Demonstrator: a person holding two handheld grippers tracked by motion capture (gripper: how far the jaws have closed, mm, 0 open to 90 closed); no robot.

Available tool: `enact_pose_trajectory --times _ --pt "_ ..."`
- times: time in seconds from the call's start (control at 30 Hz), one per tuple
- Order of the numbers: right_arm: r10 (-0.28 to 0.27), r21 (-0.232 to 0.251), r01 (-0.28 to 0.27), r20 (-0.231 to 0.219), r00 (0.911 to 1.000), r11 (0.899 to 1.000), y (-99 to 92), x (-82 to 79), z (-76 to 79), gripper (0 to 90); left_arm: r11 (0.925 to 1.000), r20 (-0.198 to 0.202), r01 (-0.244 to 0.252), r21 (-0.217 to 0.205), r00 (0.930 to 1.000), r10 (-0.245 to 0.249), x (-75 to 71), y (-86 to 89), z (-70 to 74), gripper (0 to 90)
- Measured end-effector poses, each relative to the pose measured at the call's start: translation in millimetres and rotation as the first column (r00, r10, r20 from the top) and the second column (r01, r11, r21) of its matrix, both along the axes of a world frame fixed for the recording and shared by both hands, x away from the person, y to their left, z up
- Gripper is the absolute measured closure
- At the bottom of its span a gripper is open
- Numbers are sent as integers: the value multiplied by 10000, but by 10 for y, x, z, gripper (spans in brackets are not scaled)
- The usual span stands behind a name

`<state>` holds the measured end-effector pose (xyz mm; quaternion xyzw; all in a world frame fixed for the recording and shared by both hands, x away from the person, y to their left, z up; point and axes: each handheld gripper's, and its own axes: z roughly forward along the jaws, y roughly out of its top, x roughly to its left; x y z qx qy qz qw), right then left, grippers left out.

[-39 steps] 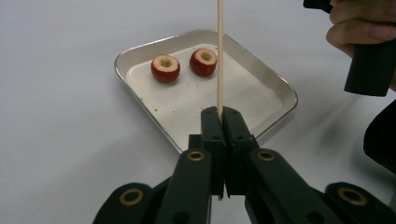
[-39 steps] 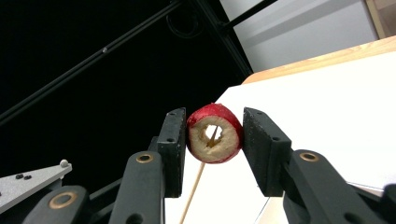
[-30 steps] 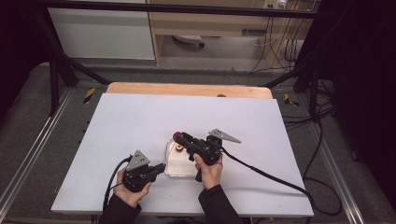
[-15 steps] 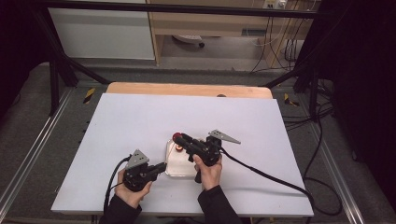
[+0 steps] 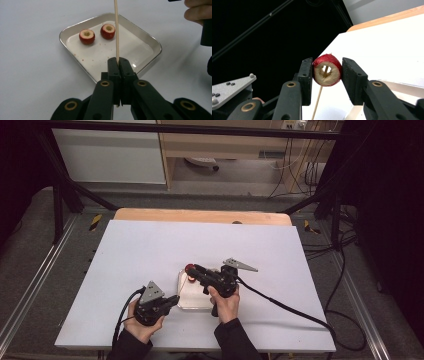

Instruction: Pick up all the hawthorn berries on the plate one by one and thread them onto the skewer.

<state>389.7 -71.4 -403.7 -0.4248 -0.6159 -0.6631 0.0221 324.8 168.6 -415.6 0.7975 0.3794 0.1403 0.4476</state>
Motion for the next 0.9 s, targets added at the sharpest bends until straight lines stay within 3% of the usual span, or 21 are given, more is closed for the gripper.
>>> enact_pose_trajectory --times 0.17,0.37,0.57,0.77,0.9 --pt "-25 -87 26 99 9999 10000 5 -15 -1 628 9980 -271 -172 -607 9995 156 17 34 -12 890" --pt "-109 -70 111 275 9996 9999 6 -41 7 630 9989 -133 -149 -450 9998 143 -1 -26 -8 890" --pt "-92 -43 93 355 9993 9999 -1 -47 25 631 9977 -225 -189 -650 9996 175 -2 -50 -3 890" --pt "-34 -122 38 350 9994 9999 -5 -51 28 633 9990 183 -158 -407 9997 166 -25 -55 -7 890" --pt "-74 -221 82 375 9993 9997 -16 -56 37 634 9979 120 -168 -633 9998 175 -18 -44 1 890"
